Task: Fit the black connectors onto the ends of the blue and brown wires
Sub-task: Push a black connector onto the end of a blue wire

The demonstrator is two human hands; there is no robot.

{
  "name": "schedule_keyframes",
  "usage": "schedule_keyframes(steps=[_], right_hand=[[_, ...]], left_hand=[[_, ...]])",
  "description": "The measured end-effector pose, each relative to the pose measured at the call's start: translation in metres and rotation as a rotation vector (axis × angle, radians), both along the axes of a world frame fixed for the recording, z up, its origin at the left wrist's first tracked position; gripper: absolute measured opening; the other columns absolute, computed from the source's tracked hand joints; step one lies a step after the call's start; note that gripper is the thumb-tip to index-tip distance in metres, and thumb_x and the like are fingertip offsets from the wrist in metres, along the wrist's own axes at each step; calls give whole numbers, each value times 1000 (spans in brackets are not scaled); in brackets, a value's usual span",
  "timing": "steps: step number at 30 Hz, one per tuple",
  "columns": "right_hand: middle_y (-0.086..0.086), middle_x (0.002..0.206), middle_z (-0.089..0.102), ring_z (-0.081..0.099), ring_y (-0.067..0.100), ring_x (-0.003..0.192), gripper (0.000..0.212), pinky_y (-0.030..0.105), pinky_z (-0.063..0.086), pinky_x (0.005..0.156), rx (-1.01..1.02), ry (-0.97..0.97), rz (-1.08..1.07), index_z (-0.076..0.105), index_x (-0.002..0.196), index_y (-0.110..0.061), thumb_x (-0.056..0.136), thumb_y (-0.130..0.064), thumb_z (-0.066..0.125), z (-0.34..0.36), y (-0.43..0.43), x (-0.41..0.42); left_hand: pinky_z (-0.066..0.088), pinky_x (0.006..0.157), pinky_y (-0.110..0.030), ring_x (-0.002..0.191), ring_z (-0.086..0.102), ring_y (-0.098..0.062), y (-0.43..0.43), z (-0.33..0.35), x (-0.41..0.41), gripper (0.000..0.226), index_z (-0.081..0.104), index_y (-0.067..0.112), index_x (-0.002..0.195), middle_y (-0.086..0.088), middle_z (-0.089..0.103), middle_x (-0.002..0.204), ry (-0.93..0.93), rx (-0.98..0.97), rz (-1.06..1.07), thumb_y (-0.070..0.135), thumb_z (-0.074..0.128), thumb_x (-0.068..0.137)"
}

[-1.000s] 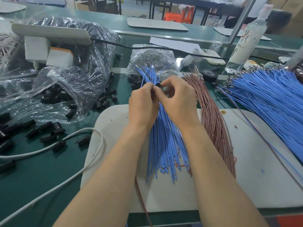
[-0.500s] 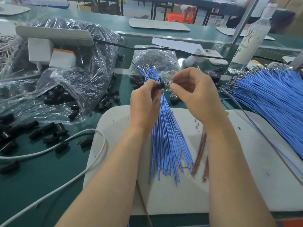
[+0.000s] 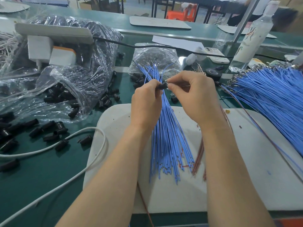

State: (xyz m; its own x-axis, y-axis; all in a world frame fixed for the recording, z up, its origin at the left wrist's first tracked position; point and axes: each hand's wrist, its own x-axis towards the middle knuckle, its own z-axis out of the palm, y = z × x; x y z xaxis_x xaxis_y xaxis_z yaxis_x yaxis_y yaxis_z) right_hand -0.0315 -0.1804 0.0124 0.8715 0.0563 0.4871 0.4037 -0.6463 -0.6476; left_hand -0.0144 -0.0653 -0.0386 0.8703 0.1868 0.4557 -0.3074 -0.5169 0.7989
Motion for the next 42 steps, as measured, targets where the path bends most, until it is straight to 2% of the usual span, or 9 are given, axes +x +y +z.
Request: schedule_keyframes(steps=[4,8,12,15,20,25,30,37,42], right_hand=[[-5,77,66,61,7,73,10,19,49,77,-46,-24,-37,74,92,-12,84,-10,68,-5,3,4],[-4,81,69,64,7,75,12,18,49,78,13,39,-85,75,94,-13,85,-11,67,-10,-11,11],[-4,81,70,63,4,74,11,13,48,75,61,114,-59,74,94,-16,85,-13,68,-13,-20,14],[-6,79,69,61,-1,70,11,8,45,70,64,141,-34,74,93,-17,86,-12,68,-15,-23,15],[-7,78,69,60,-4,69,10,7,45,68,67,156,-16,74,92,-17,86,-12,68,-16,-24,15],[-3,85,71,64,3,77,13,14,50,77,131,154,-24,73,97,-15,87,-10,66,-18,-16,16],[-4,86,68,65,8,81,11,28,54,85,274,105,-49,68,96,-12,87,-7,64,-20,-4,17],[2,81,67,63,14,75,13,36,54,81,381,48,-69,61,85,-25,89,-13,64,-18,-5,13],[-6,83,67,63,3,77,10,23,53,81,317,48,18,68,96,-10,88,-5,63,-15,1,11]], left_hand=[[47,71,-39,77,57,-28,2,1,-1,17,67,14,95,-2,66,81,35,121,12,14,49,94],[44,69,-28,68,51,-13,4,1,-2,21,65,19,112,9,60,82,59,161,-149,21,59,92],[36,65,-26,61,47,-2,7,1,0,14,69,19,102,9,60,79,44,160,-191,21,61,91],[37,67,-23,64,46,-4,9,0,1,12,70,19,99,8,62,80,52,155,-204,21,62,90],[33,65,-4,67,49,13,11,0,3,12,70,18,98,11,62,78,64,149,-226,21,62,90],[36,60,-7,60,48,-1,9,-1,3,13,68,20,102,14,60,79,100,104,-220,18,62,90],[49,76,-23,78,62,-18,6,-2,2,13,63,16,102,8,65,81,113,-17,-207,13,62,90],[47,82,-9,88,65,-5,7,2,0,17,56,17,96,2,70,92,63,-179,-183,1,58,90],[46,80,-8,85,64,0,6,4,0,18,55,17,93,3,68,90,55,-255,-172,-1,56,89]])
